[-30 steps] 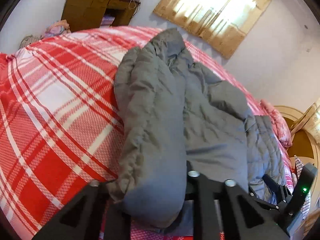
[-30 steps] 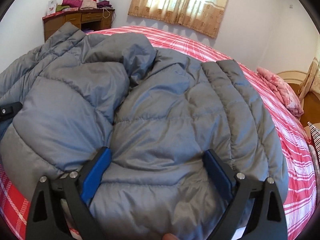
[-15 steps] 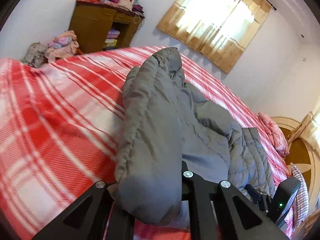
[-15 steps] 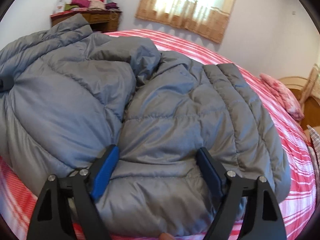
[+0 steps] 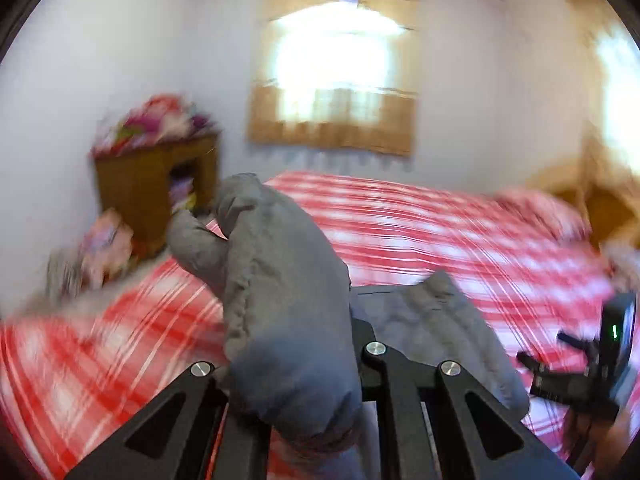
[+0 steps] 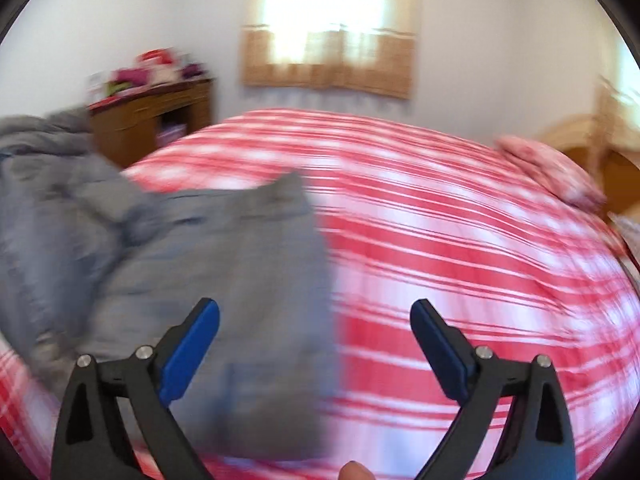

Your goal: Fold large clothes

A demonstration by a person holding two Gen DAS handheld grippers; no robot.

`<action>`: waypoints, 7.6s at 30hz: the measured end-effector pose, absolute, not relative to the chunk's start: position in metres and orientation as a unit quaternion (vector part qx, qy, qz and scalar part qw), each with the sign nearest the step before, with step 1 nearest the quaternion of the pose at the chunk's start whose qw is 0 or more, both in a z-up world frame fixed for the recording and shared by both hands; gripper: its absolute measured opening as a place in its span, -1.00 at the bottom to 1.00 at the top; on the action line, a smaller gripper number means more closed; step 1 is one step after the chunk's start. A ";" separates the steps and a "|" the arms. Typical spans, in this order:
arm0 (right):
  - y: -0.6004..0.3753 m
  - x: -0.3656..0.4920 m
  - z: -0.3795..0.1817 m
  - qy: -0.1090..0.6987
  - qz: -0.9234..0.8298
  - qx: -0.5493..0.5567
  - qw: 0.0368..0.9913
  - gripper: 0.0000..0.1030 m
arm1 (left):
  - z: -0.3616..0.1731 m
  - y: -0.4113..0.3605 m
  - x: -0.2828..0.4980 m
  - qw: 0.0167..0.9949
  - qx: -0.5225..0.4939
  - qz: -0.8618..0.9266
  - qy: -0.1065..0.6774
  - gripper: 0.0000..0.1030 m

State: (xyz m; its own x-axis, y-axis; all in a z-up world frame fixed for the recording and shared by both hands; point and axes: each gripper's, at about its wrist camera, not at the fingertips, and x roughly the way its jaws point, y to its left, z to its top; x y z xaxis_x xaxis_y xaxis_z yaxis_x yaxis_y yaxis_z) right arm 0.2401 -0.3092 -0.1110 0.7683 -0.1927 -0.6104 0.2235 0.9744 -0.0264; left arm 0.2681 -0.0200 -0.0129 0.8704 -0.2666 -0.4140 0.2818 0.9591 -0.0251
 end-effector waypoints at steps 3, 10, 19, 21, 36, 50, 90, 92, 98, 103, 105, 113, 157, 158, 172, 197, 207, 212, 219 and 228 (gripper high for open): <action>-0.372 0.225 -0.121 0.333 -0.159 0.081 0.926 0.90 | -0.024 -0.098 0.266 0.957 0.100 -0.181 0.203 -0.83; -0.436 0.207 -0.133 0.352 -0.195 0.122 0.907 0.90 | -0.135 -0.242 0.258 0.902 0.315 -0.212 0.204 -0.82; -0.445 0.211 -0.152 0.367 -0.183 0.137 0.902 0.90 | -0.125 -0.260 0.213 0.891 0.393 -0.188 0.130 0.11; -0.443 0.215 -0.148 0.365 -0.181 0.134 0.903 0.90 | -0.096 -0.256 0.192 0.902 0.369 -0.204 0.094 0.64; -0.368 0.292 -0.007 0.349 -0.063 0.091 0.931 0.71 | -0.033 -0.073 0.347 0.959 0.110 0.003 0.262 0.87; -0.274 0.389 -0.081 0.479 0.040 0.089 0.872 -0.45 | -0.097 -0.028 0.419 0.928 -0.116 -0.050 0.350 0.87; -0.327 0.364 -0.138 0.361 -0.075 0.161 0.916 -0.47 | -0.130 -0.145 0.431 0.932 0.026 -0.099 0.348 0.91; -0.326 0.363 -0.141 0.359 -0.074 0.163 0.916 -0.46 | -0.133 -0.148 0.431 0.932 0.028 -0.095 0.349 0.94; -0.328 0.362 -0.148 0.359 -0.071 0.168 0.915 -0.46 | -0.142 -0.147 0.437 0.928 0.028 -0.093 0.359 0.98; -0.328 0.363 -0.150 0.360 -0.073 0.169 0.915 -0.46 | -0.146 -0.147 0.440 0.925 0.028 -0.093 0.366 0.98; -0.329 0.363 -0.152 0.361 -0.072 0.169 0.914 -0.46 | -0.147 -0.147 0.440 0.925 0.026 -0.094 0.368 0.98; -0.326 0.365 -0.156 0.368 -0.076 0.163 0.912 -0.46 | -0.152 -0.149 0.442 0.921 0.027 -0.094 0.376 0.98; -0.322 0.372 -0.162 0.385 -0.096 0.134 0.908 -0.46 | -0.165 -0.157 0.455 0.909 0.055 -0.085 0.404 0.99; -0.322 0.373 -0.162 0.386 -0.096 0.133 0.908 -0.46 | -0.165 -0.157 0.455 0.909 0.056 -0.085 0.404 0.99; -0.323 0.373 -0.162 0.383 -0.095 0.136 0.909 -0.46 | -0.166 -0.158 0.456 0.909 0.055 -0.085 0.404 0.99; -0.355 0.316 -0.159 0.373 -0.064 0.194 0.905 0.59 | -0.159 -0.070 0.371 0.878 -0.044 -0.213 0.426 0.98; -0.342 0.316 -0.169 0.380 0.014 0.215 0.900 0.14 | -0.159 -0.094 0.369 0.883 -0.011 -0.250 0.398 0.98; -0.341 0.332 -0.175 0.396 0.040 0.227 0.889 0.11 | -0.164 -0.099 0.384 0.875 -0.027 -0.274 0.400 0.95; -0.328 0.324 -0.165 0.370 0.097 0.258 0.887 -0.62 | -0.132 -0.116 0.363 0.878 0.026 -0.305 0.367 -0.55; -0.261 0.297 -0.112 0.316 0.177 0.221 0.905 -0.64 | -0.072 -0.061 0.314 0.917 0.058 -0.258 0.298 -0.63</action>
State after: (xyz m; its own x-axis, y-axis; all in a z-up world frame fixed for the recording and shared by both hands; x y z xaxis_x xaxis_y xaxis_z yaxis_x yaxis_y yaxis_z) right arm 0.2972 -0.2607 -0.1124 0.7369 0.4608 -0.4946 -0.1809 0.8394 0.5124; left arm 0.3144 -0.0614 -0.0724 0.6900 -0.4387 -0.5757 0.5073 0.8604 -0.0476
